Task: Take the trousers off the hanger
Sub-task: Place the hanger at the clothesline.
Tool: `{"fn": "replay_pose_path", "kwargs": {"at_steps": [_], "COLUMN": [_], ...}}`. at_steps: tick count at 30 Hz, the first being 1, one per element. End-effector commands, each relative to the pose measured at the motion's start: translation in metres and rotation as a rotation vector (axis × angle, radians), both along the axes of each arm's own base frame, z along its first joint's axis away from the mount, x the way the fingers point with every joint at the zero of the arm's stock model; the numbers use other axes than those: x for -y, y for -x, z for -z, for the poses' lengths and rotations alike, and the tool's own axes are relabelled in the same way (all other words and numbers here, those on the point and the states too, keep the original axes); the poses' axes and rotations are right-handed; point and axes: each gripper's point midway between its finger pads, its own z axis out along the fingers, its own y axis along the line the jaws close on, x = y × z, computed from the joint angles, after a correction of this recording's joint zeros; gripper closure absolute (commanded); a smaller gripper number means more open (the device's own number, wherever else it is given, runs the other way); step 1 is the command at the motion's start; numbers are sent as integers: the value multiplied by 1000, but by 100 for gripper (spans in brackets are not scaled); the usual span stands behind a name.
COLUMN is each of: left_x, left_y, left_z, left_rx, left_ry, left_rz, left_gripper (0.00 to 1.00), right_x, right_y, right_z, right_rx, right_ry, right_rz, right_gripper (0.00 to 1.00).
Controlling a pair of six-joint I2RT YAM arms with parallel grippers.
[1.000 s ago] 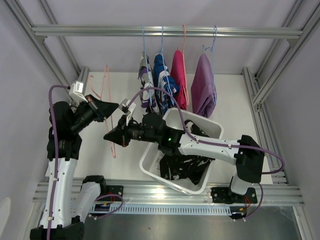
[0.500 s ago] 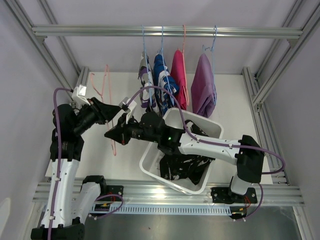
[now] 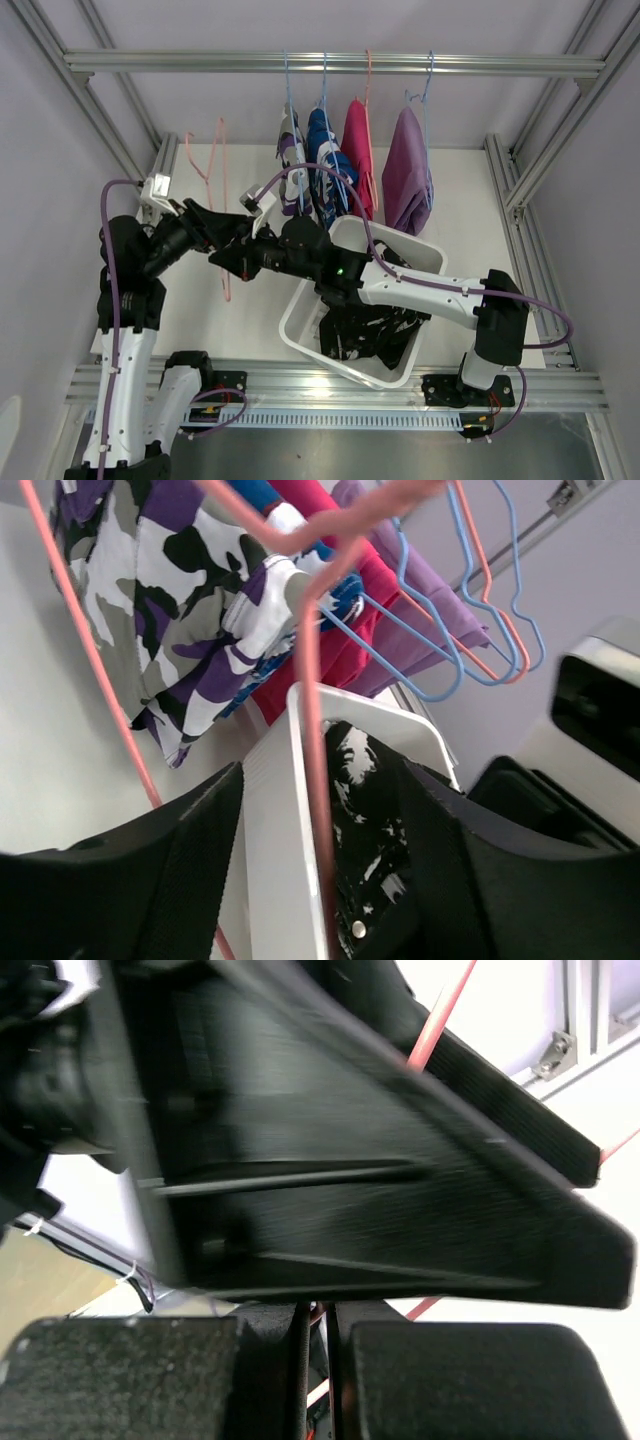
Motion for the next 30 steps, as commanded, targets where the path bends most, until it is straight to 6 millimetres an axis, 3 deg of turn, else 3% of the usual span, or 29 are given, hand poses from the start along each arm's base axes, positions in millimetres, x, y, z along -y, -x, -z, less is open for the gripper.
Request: {"fn": "replay_pose_path", "kwargs": {"at_steps": [1, 7, 14, 19, 26, 27, 30], "left_x": [8, 5, -2, -19, -24, -24, -25], "left_y": [14, 24, 39, 47, 46, 45, 43], "left_z": [-33, -49, -64, -73, -61, -61, -56], "left_rx": [106, 146, 175, 218, 204, 204, 194], "left_ry": [1, -21, -51, -83, -90, -90, -92], "left_rz": [57, 31, -18, -138, -174, -174, -177], "left_gripper": [31, 17, 15, 14, 14, 13, 13], "right_x": [3, 9, 33, 46, 46, 46, 40], "right_y": [-7, -13, -37, -54, -72, -74, -79], "right_z": [-29, -26, -35, -46, -67, -78, -78], "right_rx": [33, 32, 42, 16, -20, -15, -35], "right_ry": [-55, -33, -11, -23, -37, -53, -44], "right_rz": [31, 54, 125, 152, 155, 150, 135], "right_gripper": [100, 100, 100, 100, 100, 100, 100]}}
